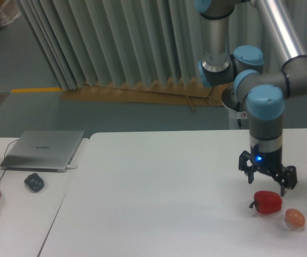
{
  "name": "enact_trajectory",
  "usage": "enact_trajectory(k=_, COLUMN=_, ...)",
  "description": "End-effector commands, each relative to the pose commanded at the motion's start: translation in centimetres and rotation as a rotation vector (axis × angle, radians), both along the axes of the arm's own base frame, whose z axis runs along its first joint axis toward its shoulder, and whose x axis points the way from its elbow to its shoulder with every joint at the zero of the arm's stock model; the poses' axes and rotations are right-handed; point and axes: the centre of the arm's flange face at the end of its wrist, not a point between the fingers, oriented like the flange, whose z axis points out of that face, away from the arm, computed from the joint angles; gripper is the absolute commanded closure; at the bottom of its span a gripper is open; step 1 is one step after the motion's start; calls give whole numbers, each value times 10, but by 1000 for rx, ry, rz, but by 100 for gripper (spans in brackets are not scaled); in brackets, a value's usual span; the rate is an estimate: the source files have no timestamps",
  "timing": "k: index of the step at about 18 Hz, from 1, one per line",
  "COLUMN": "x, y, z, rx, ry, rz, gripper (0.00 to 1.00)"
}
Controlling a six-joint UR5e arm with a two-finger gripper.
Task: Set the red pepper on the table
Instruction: 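Lift the open gripper up away from the red pepper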
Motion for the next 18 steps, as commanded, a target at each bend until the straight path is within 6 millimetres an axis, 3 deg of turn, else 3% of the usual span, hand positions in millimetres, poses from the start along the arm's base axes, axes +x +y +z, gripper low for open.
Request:
enact_trajectory(k=3, x=9, y=-1, z=3, rx=-32, ry=-39, rz=-9, gripper=0)
enact_trajectory(k=4, x=16, y=-3, z=14, rx=-17, ry=-38, rz=-19, gripper=0)
enact_trajectory(k=10, x=41, y=-1, z=13, rx=-45, ry=-94, rz=-52, gripper=0)
enact_trajectory(k=18, x=41, y=-3, z=13, rx=-50, ry=-100, rz=-49, gripper=0)
